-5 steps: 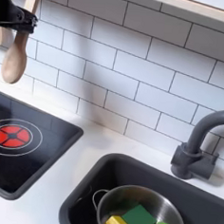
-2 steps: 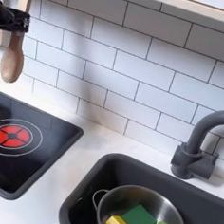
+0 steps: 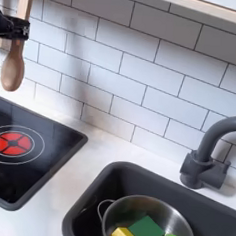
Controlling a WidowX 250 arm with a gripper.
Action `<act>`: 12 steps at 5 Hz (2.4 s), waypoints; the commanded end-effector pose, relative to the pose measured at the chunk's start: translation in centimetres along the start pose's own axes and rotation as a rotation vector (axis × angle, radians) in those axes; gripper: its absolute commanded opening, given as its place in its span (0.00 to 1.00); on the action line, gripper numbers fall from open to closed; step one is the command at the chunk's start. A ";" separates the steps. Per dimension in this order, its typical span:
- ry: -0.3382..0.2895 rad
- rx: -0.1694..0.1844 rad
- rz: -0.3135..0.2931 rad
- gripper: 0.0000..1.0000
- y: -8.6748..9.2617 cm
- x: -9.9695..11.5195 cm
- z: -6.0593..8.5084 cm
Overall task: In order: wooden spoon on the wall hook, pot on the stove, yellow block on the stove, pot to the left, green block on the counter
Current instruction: 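Hang the wooden spoon on the wall hook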
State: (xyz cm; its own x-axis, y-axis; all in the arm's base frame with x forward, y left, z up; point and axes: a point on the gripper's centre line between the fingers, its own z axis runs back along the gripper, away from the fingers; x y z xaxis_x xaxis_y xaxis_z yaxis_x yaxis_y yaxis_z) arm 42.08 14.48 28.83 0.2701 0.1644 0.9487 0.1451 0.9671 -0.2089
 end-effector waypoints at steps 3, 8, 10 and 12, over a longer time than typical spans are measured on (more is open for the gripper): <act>-0.029 -0.084 -0.003 0.00 -1.0 1.6 -0.1; -0.051 -0.088 0.007 0.00 -0.8 2.5 -1.3; -0.045 -0.101 0.006 0.00 -0.9 2.6 -2.1; -0.034 -0.114 0.001 0.00 -1.3 2.3 -2.6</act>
State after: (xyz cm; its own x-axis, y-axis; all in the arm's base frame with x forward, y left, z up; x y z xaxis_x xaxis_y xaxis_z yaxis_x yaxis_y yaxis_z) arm 44.96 13.34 30.62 0.2394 0.1779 0.9545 0.2460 0.9399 -0.2369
